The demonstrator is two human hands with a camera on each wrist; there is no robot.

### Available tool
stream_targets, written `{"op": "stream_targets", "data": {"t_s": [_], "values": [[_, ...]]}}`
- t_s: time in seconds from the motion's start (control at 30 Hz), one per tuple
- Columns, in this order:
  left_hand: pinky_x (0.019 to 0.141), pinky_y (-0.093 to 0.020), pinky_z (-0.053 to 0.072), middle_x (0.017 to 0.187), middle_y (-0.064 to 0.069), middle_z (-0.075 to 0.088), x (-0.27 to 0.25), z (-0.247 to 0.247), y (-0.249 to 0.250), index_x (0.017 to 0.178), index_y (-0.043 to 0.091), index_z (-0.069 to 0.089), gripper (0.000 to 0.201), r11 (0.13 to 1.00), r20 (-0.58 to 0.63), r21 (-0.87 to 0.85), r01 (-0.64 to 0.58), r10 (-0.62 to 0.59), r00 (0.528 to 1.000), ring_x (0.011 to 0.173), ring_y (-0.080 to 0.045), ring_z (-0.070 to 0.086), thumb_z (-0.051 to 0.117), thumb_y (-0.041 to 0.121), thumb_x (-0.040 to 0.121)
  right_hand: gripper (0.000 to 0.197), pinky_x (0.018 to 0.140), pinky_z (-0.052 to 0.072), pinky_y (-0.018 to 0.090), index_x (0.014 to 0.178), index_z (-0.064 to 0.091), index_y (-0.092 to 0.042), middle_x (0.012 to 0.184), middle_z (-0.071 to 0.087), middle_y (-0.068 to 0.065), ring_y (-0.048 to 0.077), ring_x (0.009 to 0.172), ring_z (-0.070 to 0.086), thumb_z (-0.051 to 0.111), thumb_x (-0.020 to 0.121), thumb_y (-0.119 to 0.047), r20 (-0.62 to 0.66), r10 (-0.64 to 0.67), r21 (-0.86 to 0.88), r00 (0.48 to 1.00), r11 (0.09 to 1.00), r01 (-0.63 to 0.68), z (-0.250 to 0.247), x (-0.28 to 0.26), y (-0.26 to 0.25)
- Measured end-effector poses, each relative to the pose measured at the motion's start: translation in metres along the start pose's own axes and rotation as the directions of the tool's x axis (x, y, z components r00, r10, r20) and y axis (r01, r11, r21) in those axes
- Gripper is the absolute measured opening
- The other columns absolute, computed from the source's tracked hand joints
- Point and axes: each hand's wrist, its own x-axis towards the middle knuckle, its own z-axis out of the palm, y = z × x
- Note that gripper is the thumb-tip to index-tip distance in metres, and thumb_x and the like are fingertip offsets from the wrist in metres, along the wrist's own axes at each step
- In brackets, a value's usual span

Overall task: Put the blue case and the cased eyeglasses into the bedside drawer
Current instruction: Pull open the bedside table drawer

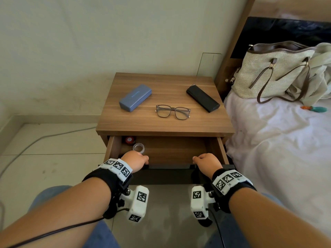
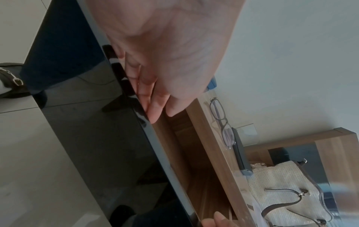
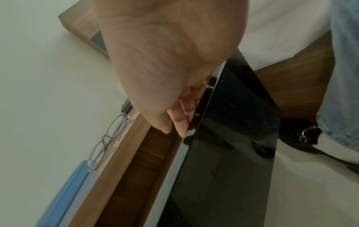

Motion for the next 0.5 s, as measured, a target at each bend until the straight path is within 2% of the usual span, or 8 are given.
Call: {"op": "stream_targets", "data": {"t_s": [0.07, 0.13, 0.2, 0.3, 0.4, 0.5], "values": [[0.098, -0.031, 0.042, 0.122, -0.007, 0.066, -0.007, 0.002, 0.001, 0.109, 0.013, 0.075, 0.041, 1.0, 0.008, 0.027, -0.013, 0.012, 1.0, 0.114, -0.024, 0.059, 0.039, 0.031, 0.101, 0.038, 0.098, 0.043, 0.043, 0.106, 0.071, -0.015, 0.072, 0.057, -0.003, 0.024, 0.091, 0.06, 0.043, 0.094, -0.039, 0.004, 0.003, -0.002, 1.0, 1.0, -0.003, 0.001, -0.006, 0.003], [0.097, -0.03, 0.042, 0.121, -0.006, 0.066, -0.012, 0.004, 0.0, 0.107, 0.013, 0.075, 0.041, 0.999, 0.019, 0.039, -0.022, 0.021, 1.0, 0.112, -0.023, 0.06, 0.038, 0.031, 0.101, 0.036, 0.102, 0.043, 0.046, 0.1, 0.071, -0.017, 0.088, 0.065, 0.002, 0.026, 0.1, 0.063, 0.043, 0.094, -0.038, 0.008, 0.001, -0.003, 1.0, 1.0, -0.001, 0.003, -0.011, 0.006], [0.097, -0.03, 0.042, 0.118, -0.006, 0.068, -0.016, 0.008, -0.002, 0.105, 0.013, 0.076, 0.042, 0.999, 0.032, 0.043, -0.032, 0.031, 0.999, 0.111, -0.021, 0.061, 0.038, 0.031, 0.102, 0.032, 0.101, 0.044, 0.046, 0.092, 0.071, -0.019, 0.097, 0.069, 0.004, 0.025, 0.1, 0.063, 0.044, 0.093, -0.037, 0.005, -0.002, 0.008, 1.0, 1.0, 0.002, 0.005, -0.016, 0.01], [0.097, -0.029, 0.043, 0.109, -0.004, 0.069, -0.02, 0.012, -0.005, 0.105, 0.011, 0.076, 0.044, 0.998, 0.055, 0.044, -0.041, 0.039, 0.998, 0.109, -0.02, 0.062, 0.037, 0.031, 0.102, 0.023, 0.094, 0.049, 0.042, 0.084, 0.067, -0.02, 0.094, 0.069, 0.005, 0.023, 0.094, 0.064, 0.048, 0.092, -0.032, -0.017, -0.006, 0.084, 1.0, 0.996, 0.007, 0.008, -0.021, 0.016], [0.096, -0.028, 0.043, 0.105, -0.004, 0.069, -0.025, 0.015, -0.008, 0.108, 0.009, 0.075, 0.045, 0.998, 0.092, 0.047, -0.049, 0.044, 0.995, 0.109, -0.018, 0.063, 0.036, 0.031, 0.103, 0.02, 0.082, 0.05, 0.032, 0.09, 0.066, -0.014, 0.089, 0.066, 0.006, 0.021, 0.088, 0.063, 0.05, 0.094, -0.026, -0.026, -0.005, 0.164, 1.0, 0.986, 0.01, 0.01, -0.026, 0.019], [0.092, -0.025, 0.043, 0.098, -0.002, 0.068, -0.028, 0.02, -0.011, 0.106, 0.007, 0.074, 0.043, 0.999, 0.098, 0.03, -0.042, 0.039, 0.994, 0.1, -0.017, 0.064, 0.038, 0.031, 0.103, 0.022, 0.077, 0.048, 0.031, 0.086, 0.066, -0.011, 0.084, 0.065, 0.006, 0.02, 0.081, 0.061, 0.05, 0.093, -0.023, -0.028, -0.016, 0.183, 0.999, 0.983, 0.021, 0.012, -0.032, 0.021]]}}
